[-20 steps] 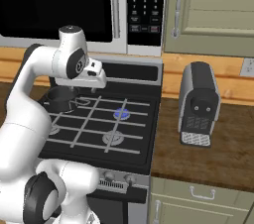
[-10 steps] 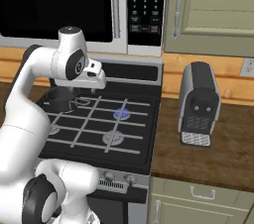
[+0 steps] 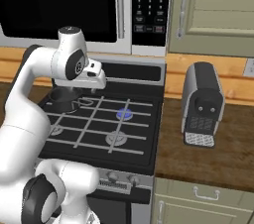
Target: Turn off the rear right burner of the stove.
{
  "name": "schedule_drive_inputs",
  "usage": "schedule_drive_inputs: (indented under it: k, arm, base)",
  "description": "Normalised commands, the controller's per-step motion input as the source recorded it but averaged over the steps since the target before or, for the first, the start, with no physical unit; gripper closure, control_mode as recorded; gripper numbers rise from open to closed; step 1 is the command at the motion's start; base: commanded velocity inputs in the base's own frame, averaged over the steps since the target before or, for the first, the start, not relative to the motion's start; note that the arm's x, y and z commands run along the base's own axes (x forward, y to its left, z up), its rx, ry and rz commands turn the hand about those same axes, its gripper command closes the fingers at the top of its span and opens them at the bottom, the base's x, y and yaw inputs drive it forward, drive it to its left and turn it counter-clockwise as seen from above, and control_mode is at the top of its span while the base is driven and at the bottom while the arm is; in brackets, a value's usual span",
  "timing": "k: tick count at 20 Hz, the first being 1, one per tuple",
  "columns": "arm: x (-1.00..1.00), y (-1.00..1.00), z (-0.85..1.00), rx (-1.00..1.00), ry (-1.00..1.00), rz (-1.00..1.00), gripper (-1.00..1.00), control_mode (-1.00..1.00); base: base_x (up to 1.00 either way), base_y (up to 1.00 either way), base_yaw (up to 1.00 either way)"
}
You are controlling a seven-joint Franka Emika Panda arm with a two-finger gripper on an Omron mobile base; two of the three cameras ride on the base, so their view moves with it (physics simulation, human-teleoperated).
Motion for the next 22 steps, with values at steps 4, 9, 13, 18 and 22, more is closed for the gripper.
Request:
schedule_drive_inputs:
  k: [4, 9, 13, 18, 22]
  arm:
    - [0.00, 0.00, 0.00, 0.00, 0.00, 0.00, -1.00, 1.00]
    - [0.00, 0.00, 0.00, 0.00, 0.00, 0.00, -1.00, 1.00]
    - [0.00, 0.00, 0.00, 0.00, 0.00, 0.00, -1.00, 1.00]
    - [0.00, 0.00, 0.00, 0.00, 0.00, 0.00, -1.00, 1.00]
    - [0.00, 0.00, 0.00, 0.00, 0.00, 0.00, -1.00, 1.00]
  base:
    - [0.00, 0.32, 0.00]
    - [0.00, 0.46, 0.00]
    - [0.00, 0.45, 0.00]
    - [0.00, 0.38, 0.00]
    - [0.00, 0.33, 0.00]
